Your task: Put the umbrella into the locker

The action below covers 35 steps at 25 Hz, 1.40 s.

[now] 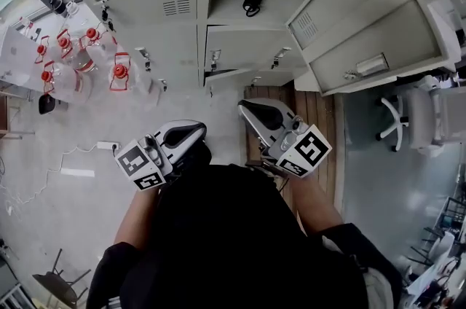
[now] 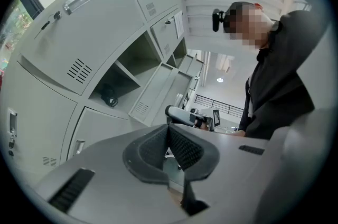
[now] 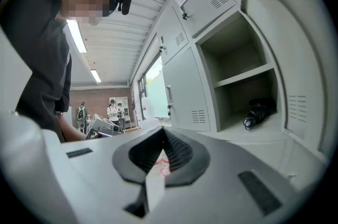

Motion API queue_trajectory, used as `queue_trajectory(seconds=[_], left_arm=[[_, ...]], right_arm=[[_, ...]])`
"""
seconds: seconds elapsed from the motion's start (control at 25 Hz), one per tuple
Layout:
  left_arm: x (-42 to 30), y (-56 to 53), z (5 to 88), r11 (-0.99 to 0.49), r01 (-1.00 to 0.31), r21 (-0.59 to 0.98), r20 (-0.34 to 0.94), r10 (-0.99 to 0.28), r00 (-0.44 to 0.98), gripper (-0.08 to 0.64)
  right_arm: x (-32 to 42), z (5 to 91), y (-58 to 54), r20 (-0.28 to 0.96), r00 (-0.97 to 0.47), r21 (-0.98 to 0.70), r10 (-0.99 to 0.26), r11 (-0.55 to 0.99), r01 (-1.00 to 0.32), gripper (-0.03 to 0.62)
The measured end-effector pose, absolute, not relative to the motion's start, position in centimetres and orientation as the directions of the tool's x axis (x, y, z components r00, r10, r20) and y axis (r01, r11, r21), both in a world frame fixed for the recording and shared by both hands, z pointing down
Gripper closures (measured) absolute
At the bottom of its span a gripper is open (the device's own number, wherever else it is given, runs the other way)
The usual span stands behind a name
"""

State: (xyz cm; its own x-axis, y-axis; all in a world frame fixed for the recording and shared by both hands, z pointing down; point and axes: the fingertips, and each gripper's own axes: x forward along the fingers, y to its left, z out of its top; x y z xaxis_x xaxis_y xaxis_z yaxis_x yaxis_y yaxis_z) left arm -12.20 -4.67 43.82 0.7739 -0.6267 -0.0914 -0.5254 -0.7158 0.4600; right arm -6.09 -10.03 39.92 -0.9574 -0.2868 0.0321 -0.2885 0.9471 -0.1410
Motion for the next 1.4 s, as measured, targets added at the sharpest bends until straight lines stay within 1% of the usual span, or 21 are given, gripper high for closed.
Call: queue_trajectory(seconds=[0.2, 0.4, 0.72, 0.88, 1.0, 1.12, 1.28, 1.4], left_arm=[[-8.6, -0.6, 43.5, -0.703, -0.550, 0.450, -0.075, -0.644, 0.762, 0.545], [-4.7, 4.3, 44.7, -0.681, -0.552, 0.480, -0.017, -0.637, 0.771, 0.545], [-1.5, 9.8, 44.6, -0.684, -0.546, 0.483, 0.033, -0.609, 0.792, 0.545], [-1.3, 11.0, 42.7, -0.726, -0.519, 0.451, -0.002, -0.582, 0.813, 0.545], [-1.8, 11.7, 43.0, -0.740, -0.495, 0.456, -0.005, -0.558, 0.830, 0.545], [-3.0, 12.1, 43.1, -0.731, -0.484, 0.481, -0.010, -0.557, 0.831, 0.545], [-5.1, 13.4, 41.5, -0.762, -0.454, 0.461, -0.043, -0.531, 0.847, 0.545], [-7.2, 13.9, 41.6, -0.772, -0.434, 0.465, -0.048, -0.512, 0.858, 0.545]], right_arm=[[-1.4, 41.0, -5.3, 0.034, -0.957, -0.166, -0.288, 0.943, -0.290, 0.581], [2.5, 42.8, -0.2, 0.037, -0.960, -0.210, -0.277, 0.937, -0.279, 0.581], [4.1, 43.7, 5.6, 0.001, -0.971, -0.244, -0.240, 0.941, -0.233, 0.581], [4.1, 43.7, 7.3, 0.013, -0.968, -0.228, -0.253, 0.941, -0.249, 0.581], [3.6, 43.5, 8.2, 0.024, -0.960, -0.231, -0.279, 0.933, -0.277, 0.581], [2.5, 43.4, 8.9, 0.041, -0.952, -0.235, -0.304, 0.923, -0.305, 0.581], [-0.1, 43.0, 10.5, 0.079, -0.948, -0.201, -0.308, 0.927, -0.318, 0.581], [-1.9, 43.1, 11.5, 0.080, -0.944, -0.215, -0.321, 0.919, -0.331, 0.581]])
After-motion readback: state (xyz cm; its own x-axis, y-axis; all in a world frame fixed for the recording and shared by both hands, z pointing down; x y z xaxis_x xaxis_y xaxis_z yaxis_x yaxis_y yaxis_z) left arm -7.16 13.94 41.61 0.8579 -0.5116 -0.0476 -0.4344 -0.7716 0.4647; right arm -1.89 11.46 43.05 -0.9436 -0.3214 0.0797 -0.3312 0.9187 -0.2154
